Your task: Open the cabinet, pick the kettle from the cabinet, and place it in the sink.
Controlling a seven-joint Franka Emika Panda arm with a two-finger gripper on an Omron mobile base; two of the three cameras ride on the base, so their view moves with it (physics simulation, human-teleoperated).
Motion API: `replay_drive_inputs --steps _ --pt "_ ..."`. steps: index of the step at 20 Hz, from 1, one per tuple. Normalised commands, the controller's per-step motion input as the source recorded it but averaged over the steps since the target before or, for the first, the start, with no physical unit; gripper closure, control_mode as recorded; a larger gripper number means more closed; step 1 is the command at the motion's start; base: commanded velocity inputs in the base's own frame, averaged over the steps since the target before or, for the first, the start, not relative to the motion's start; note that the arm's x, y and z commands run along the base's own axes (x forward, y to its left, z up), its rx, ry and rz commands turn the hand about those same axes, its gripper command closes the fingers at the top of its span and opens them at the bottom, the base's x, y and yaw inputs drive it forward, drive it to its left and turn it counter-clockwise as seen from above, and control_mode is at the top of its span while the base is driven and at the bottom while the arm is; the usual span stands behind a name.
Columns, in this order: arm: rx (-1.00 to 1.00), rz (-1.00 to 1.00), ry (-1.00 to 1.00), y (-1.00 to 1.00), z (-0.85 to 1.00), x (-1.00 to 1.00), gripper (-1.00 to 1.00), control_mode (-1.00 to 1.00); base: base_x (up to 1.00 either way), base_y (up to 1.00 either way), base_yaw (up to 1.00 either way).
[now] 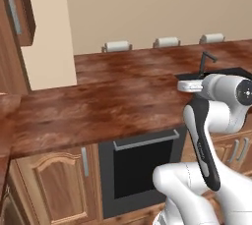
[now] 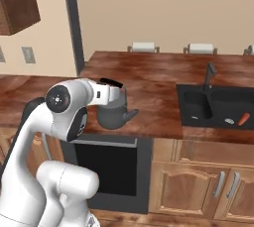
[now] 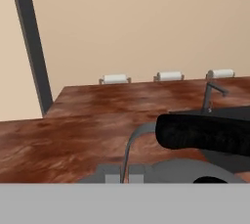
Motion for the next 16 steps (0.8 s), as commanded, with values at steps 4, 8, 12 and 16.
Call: replay_drive_inputs --steps 4,8,12,16 --pt "0.0 0.0 0.0 0.0 0.0 0.0 1.0 1.0 0.25 -0.41 0.15" --pt "0.0 0.0 0.0 0.0 0.0 0.0 1.0 1.0 0.22 -0.53 0.06" --pt "0.0 0.0 0.0 0.0 0.0 0.0 1.0 1.0 0.24 -0.6 0.0" --pt "0.0 0.0 0.0 0.0 0.0 0.0 1.0 1.0 0.26 -0.64 0.0"
